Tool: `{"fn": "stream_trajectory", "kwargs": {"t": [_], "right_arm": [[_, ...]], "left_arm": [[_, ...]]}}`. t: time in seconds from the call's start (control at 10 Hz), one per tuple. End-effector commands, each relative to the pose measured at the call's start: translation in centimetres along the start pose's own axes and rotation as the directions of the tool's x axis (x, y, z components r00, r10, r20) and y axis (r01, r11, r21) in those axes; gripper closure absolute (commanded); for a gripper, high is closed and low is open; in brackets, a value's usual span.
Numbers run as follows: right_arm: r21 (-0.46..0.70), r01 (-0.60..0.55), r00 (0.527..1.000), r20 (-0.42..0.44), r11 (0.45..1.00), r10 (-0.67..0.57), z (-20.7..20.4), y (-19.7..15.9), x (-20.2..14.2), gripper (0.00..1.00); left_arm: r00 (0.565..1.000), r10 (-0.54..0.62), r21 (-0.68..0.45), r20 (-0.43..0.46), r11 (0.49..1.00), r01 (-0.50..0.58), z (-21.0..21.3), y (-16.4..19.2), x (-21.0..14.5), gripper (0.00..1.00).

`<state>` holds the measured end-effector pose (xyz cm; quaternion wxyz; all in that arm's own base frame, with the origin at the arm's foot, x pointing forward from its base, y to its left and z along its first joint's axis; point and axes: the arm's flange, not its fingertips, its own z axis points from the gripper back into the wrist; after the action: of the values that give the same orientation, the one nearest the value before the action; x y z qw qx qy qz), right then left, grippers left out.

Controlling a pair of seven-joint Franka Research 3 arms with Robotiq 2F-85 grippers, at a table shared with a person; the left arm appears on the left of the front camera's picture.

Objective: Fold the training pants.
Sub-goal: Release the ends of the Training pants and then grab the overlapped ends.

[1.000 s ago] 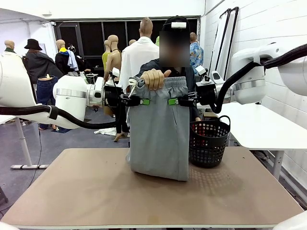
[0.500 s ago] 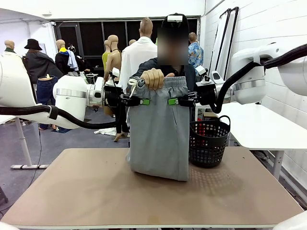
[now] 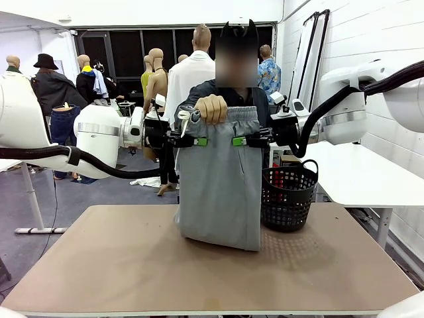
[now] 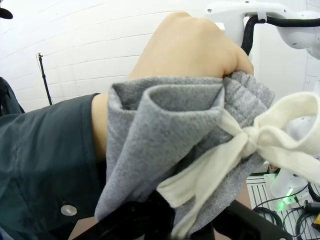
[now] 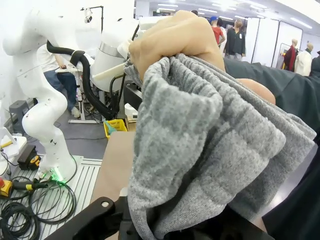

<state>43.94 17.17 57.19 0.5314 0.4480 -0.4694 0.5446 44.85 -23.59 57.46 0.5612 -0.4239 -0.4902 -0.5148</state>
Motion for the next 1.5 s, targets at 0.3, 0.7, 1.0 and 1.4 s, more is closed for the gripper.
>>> {"fn": "stream_trajectory", "kwargs": {"t": [0.3,0.7,1.0,1.4], "right_arm": [[0.014,0.089,0.996,0.019,0.996,-0.089,1.1,-0.7,-0.3,0.00],[0.005,0.101,0.995,0.015,0.995,-0.101,1.7,-0.7,-0.2,0.00],[-0.031,0.107,0.994,0.013,0.994,-0.106,3.2,-0.4,-0.4,0.00],[-0.091,0.105,0.994,0.027,0.990,-0.103,5.2,0.2,-0.5,0.00]], "left_arm": [[0.997,0.073,0.007,-0.005,0.997,-0.073,0.0,0.6,-0.1,0.00],[0.997,0.082,0.033,0.011,0.996,-0.082,1.2,0.3,0.2,0.00],[0.996,0.089,0.062,0.025,0.994,-0.091,2.6,-0.2,0.0,0.00],[0.994,0.108,0.093,0.031,0.989,-0.111,4.4,-1.4,-0.5,0.00]]}}
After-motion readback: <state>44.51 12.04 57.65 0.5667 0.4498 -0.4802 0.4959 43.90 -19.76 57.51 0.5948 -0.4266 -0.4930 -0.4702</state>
